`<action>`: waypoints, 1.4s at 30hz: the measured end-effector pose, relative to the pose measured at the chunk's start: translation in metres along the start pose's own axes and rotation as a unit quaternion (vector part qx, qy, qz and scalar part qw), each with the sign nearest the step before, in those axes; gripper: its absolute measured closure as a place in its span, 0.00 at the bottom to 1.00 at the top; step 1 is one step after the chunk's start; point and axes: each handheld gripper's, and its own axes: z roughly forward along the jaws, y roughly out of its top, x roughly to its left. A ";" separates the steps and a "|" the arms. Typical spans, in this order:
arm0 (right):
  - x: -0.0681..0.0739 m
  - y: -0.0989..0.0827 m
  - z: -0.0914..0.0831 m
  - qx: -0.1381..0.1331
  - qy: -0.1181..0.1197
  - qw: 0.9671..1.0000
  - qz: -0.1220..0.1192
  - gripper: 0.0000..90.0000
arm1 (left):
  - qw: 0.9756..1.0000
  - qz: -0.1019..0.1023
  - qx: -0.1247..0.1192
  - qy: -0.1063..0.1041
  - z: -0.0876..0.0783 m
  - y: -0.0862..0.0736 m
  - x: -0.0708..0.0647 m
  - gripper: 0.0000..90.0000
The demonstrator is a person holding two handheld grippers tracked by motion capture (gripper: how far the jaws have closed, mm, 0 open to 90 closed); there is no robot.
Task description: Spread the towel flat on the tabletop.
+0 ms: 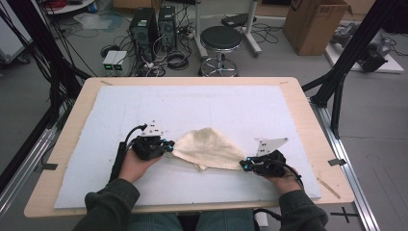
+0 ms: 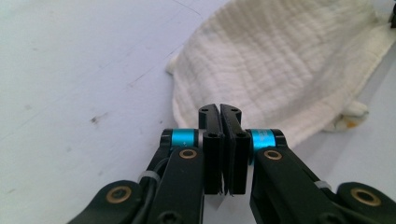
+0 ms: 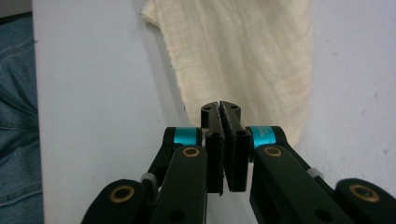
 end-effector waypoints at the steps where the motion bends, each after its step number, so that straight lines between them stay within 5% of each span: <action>1: 0.001 0.003 0.001 -0.002 0.001 1.000 -0.004 0.98 | 1.000 0.004 -0.003 0.006 -0.013 -0.003 -0.003 0.97; 11: 0.033 0.026 0.005 -0.019 0.037 0.998 -0.041 0.98 | 1.000 0.018 -0.003 0.021 -0.070 -0.037 -0.027 0.97; 17: 0.054 0.023 0.014 0.008 0.066 0.996 -0.060 0.98 | 1.000 0.019 0.015 0.015 -0.077 -0.062 -0.041 0.97; 20: 0.057 0.021 0.019 0.019 0.077 0.995 -0.061 0.97 | 1.000 0.012 0.028 -0.005 -0.071 -0.075 -0.044 0.96; 21: 0.058 0.021 0.022 0.022 0.086 0.995 -0.055 0.85 | 1.000 0.003 0.021 -0.020 -0.069 -0.076 -0.042 0.85; 24: 0.054 0.026 0.017 0.001 0.088 0.995 -0.050 0.79 | 1.000 0.000 0.007 -0.028 -0.070 -0.070 -0.039 0.75; 28: 0.037 0.037 0.005 -0.037 0.065 0.997 -0.029 0.74 | 0.999 0.002 -0.020 -0.037 -0.065 -0.043 -0.027 0.69; 31: 0.020 0.044 0.004 -0.052 0.040 0.998 -0.014 0.74 | 0.999 -0.006 -0.032 -0.035 -0.038 -0.012 -0.013 0.67; 33: 0.008 0.046 0.007 -0.056 0.026 0.998 0.000 0.74 | 0.999 -0.003 -0.029 -0.032 -0.029 -0.004 -0.010 0.66; 36: -0.008 0.046 0.013 -0.055 0.011 0.998 0.020 0.74 | 0.999 -0.016 -0.018 -0.026 0.005 0.020 0.002 0.67; 39: -0.021 0.045 0.022 -0.050 0.004 0.998 0.037 0.74 | 0.999 -0.036 -0.012 -0.024 0.023 0.028 0.009 0.68; 42: -0.026 0.044 0.031 -0.041 0.029 0.997 0.052 0.71 | 0.999 -0.050 0.010 -0.016 0.045 0.035 0.017 0.67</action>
